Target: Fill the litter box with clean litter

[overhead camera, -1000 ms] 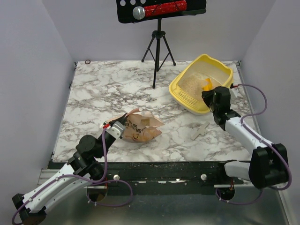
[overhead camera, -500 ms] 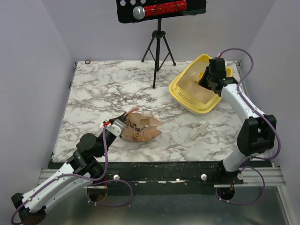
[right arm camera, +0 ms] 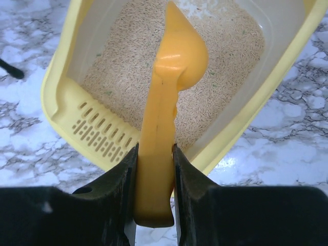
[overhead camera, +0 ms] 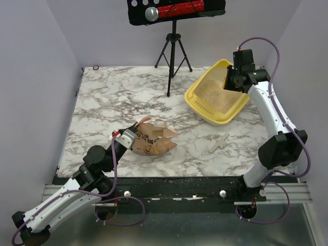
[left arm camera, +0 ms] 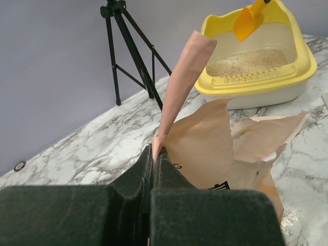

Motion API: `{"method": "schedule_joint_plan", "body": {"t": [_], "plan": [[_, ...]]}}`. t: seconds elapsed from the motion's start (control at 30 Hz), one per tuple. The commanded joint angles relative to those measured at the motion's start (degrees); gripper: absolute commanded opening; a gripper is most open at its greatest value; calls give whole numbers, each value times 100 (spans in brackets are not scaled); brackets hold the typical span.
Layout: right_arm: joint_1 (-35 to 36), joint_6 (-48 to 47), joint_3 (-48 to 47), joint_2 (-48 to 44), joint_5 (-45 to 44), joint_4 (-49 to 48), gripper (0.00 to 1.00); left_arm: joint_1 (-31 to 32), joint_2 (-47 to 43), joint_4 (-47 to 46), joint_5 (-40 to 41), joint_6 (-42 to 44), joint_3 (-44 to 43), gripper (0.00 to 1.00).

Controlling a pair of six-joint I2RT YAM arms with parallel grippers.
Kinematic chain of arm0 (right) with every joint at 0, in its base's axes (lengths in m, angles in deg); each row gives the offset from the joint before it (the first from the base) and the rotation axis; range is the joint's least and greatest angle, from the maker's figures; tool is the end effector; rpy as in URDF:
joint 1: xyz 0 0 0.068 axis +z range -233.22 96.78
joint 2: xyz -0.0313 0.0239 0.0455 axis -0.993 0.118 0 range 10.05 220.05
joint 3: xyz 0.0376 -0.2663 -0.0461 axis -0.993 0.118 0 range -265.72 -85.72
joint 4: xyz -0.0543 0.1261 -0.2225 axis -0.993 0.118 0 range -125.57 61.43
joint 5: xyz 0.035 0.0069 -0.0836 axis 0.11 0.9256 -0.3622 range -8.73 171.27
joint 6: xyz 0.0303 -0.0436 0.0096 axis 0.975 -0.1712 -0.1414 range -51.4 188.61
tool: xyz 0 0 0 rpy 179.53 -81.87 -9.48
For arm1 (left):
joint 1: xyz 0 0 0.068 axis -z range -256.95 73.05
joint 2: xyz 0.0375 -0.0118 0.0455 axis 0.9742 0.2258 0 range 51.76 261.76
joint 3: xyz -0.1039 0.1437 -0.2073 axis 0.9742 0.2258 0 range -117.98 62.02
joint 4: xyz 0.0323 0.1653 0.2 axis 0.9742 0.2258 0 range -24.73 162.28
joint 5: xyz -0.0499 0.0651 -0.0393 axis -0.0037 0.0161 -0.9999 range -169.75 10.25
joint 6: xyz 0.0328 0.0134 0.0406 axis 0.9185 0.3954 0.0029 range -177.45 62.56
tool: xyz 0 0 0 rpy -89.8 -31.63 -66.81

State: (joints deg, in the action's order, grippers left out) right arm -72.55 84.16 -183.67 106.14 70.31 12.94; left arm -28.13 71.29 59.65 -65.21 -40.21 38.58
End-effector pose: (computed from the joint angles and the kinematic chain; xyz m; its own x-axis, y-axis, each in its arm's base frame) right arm 0.3607 0.0611 0.3648 -0.7027 0.1354 -0.6985 0.1401 0.9888 0.0508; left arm 0.0847 -0.0833 0.2964 0.2717 0.1249 -0.9543 0.5078 0.8237 0.2523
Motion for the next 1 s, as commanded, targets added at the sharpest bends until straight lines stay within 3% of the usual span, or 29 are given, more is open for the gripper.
{"method": "schedule_joint_plan", "body": {"t": [0.0,0.2,0.4,0.97], "plan": [[311,-412,-348,-827,523,388,0,-21,-151,-536,312,-71,-380,0],[803,-561,4,-1575,2227,-87,0,-30,-99,-510,303,-45,-372,0],[1436,-615,574,-1576,3002,-842,0,-30,-98,-509,180,-18,-363,0],[1639,-299,2464,-583,3557,-3478,1,-30,-99,-518,22,131,-292,0]]}}
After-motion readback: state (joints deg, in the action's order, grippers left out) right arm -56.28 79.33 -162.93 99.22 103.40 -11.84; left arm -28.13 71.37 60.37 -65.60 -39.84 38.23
